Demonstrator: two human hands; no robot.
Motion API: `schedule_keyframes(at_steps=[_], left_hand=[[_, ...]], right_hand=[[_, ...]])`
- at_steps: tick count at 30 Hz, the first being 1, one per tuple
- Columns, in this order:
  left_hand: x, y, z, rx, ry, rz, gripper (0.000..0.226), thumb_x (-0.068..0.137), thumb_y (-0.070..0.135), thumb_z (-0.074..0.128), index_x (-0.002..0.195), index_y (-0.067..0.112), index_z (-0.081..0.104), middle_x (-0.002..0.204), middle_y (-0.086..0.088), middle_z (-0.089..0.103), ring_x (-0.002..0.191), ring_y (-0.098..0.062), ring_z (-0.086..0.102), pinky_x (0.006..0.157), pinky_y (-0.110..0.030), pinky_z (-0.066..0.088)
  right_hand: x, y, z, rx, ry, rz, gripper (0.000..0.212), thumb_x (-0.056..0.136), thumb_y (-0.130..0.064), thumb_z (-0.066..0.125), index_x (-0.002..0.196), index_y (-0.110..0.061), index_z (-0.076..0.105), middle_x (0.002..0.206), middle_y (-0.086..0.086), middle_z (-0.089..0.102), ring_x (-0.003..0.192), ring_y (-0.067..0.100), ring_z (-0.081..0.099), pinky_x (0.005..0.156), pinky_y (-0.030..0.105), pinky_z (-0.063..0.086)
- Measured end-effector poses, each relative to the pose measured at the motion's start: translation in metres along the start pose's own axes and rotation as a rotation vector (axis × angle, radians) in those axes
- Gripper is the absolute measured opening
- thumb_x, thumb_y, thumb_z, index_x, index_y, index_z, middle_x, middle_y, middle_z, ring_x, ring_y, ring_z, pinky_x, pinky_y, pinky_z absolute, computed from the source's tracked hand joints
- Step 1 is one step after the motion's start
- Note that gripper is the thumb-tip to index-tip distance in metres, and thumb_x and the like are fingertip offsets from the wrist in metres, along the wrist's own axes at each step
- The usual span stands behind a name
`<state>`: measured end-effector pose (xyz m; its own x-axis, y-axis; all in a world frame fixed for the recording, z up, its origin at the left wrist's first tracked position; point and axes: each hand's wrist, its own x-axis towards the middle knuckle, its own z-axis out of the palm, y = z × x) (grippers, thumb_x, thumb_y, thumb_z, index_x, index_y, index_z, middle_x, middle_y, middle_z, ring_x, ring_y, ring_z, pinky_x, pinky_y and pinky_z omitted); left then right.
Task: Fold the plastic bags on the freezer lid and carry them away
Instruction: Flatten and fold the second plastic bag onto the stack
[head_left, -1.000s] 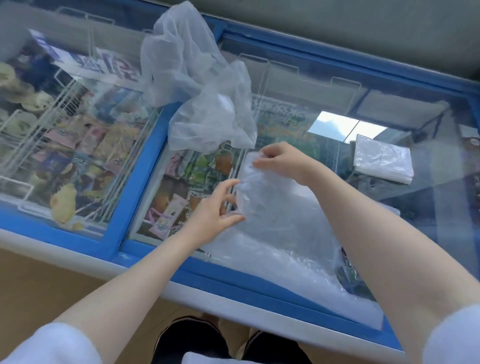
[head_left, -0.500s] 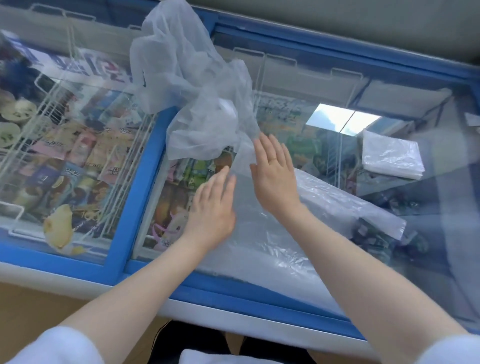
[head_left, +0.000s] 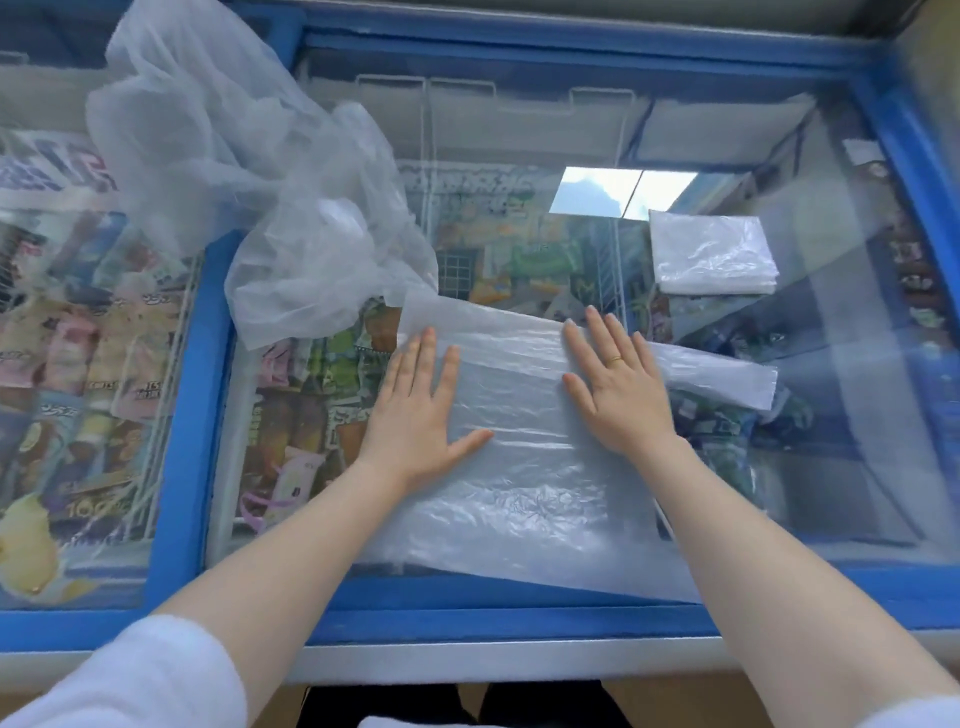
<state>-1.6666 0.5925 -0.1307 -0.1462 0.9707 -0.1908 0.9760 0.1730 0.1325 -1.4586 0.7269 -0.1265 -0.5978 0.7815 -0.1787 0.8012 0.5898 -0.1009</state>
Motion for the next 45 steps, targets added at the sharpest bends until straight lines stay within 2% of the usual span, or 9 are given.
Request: schedule_keyframes(at_steps=[8, 12, 19, 25, 30, 34, 37, 40, 45], left_hand=[[0.009, 0.027, -0.013, 0.031, 0.016, -0.007, 0.088, 0.087, 0.065, 0.028, 0.147, 0.004, 0.007, 0.155, -0.014, -0.002, 0.144, -0.030, 0.003, 0.112, -0.037, -0.009], [0.020, 0.039, -0.002, 0.012, 0.036, 0.215, 0.066, 0.085, 0.052, 0.031, 0.140, 0.016, 0.035, 0.146, -0.014, 0.037, 0.134, -0.032, 0.036, 0.108, -0.042, 0.013], [0.041, 0.065, 0.004, -0.029, 0.049, -0.097, 0.073, 0.082, 0.047, -0.008, 0.148, 0.018, -0.002, 0.157, -0.004, -0.009, 0.144, -0.022, -0.010, 0.111, -0.035, -0.016], [-0.013, 0.034, 0.013, 0.050, 0.047, 0.250, 0.065, 0.091, 0.056, 0.020, 0.147, 0.024, 0.020, 0.154, -0.008, 0.020, 0.142, -0.027, 0.016, 0.112, -0.041, 0.005], [-0.064, 0.003, 0.027, 0.110, 0.000, 0.328, 0.070, 0.090, 0.064, 0.016, 0.149, 0.026, 0.007, 0.157, 0.000, -0.006, 0.144, -0.022, -0.002, 0.115, -0.041, 0.003], [-0.077, 0.004, 0.020, 0.115, -0.049, 0.170, 0.067, 0.094, 0.058, 0.008, 0.148, 0.020, 0.014, 0.155, -0.008, 0.016, 0.142, -0.022, 0.009, 0.113, -0.033, 0.000], [-0.085, 0.005, 0.020, -0.069, 0.080, -0.122, 0.064, 0.095, 0.053, 0.018, 0.148, 0.018, 0.014, 0.154, -0.009, 0.003, 0.143, -0.025, 0.006, 0.113, -0.031, -0.008], [-0.080, 0.018, 0.006, -0.389, 0.243, -0.498, 0.059, 0.097, 0.031, 0.042, 0.148, 0.014, 0.016, 0.154, -0.017, 0.012, 0.139, -0.034, 0.014, 0.111, -0.046, 0.016], [-0.056, 0.030, -0.027, -0.739, 0.331, -0.575, 0.050, 0.094, 0.022, 0.052, 0.139, 0.018, 0.032, 0.088, -0.003, 0.056, 0.079, -0.020, 0.055, 0.065, -0.031, 0.041]], right_hand=[[-0.013, 0.036, -0.009, -0.028, -0.038, 0.403, 0.058, 0.098, -0.039, 0.013, 0.150, -0.018, -0.004, 0.157, 0.003, -0.014, 0.145, 0.020, -0.011, 0.117, 0.041, -0.007], [-0.020, -0.037, -0.008, 0.063, 0.222, 0.111, 0.062, 0.089, -0.034, 0.029, 0.147, -0.012, 0.022, 0.155, 0.010, 0.020, 0.142, 0.025, 0.014, 0.114, 0.043, 0.004], [-0.061, -0.067, 0.028, 0.067, 0.104, 0.055, 0.061, 0.085, -0.036, 0.035, 0.136, -0.004, 0.043, 0.144, 0.013, 0.043, 0.131, 0.025, 0.044, 0.108, 0.036, 0.021], [-0.090, -0.043, 0.033, 0.055, 0.130, 0.010, 0.067, 0.088, -0.049, 0.032, 0.143, -0.010, 0.029, 0.151, 0.012, 0.030, 0.138, 0.023, 0.020, 0.112, 0.036, 0.007], [-0.087, -0.046, 0.024, 0.068, 0.126, -0.107, 0.068, 0.089, -0.049, 0.031, 0.145, -0.011, 0.024, 0.152, 0.010, 0.025, 0.140, 0.022, 0.016, 0.113, 0.034, 0.004], [-0.100, -0.028, 0.037, -0.003, 0.032, -0.158, 0.067, 0.090, -0.049, 0.030, 0.145, -0.012, 0.027, 0.153, 0.004, 0.023, 0.140, 0.021, 0.025, 0.113, 0.036, 0.006], [-0.111, 0.002, 0.035, -0.016, 0.034, 0.013, 0.068, 0.092, -0.049, 0.018, 0.147, -0.010, 0.015, 0.154, 0.002, 0.009, 0.143, 0.020, 0.016, 0.114, 0.034, -0.003], [-0.108, 0.007, 0.023, -0.017, 0.058, 0.086, 0.072, 0.088, -0.050, 0.004, 0.147, -0.008, 0.007, 0.153, 0.002, -0.003, 0.145, 0.022, 0.009, 0.113, 0.033, -0.007], [-0.100, -0.019, -0.003, 0.004, 0.177, -0.153, 0.059, 0.092, -0.039, 0.029, 0.139, -0.005, 0.039, 0.147, 0.014, 0.037, 0.135, 0.029, 0.034, 0.110, 0.038, 0.014]])
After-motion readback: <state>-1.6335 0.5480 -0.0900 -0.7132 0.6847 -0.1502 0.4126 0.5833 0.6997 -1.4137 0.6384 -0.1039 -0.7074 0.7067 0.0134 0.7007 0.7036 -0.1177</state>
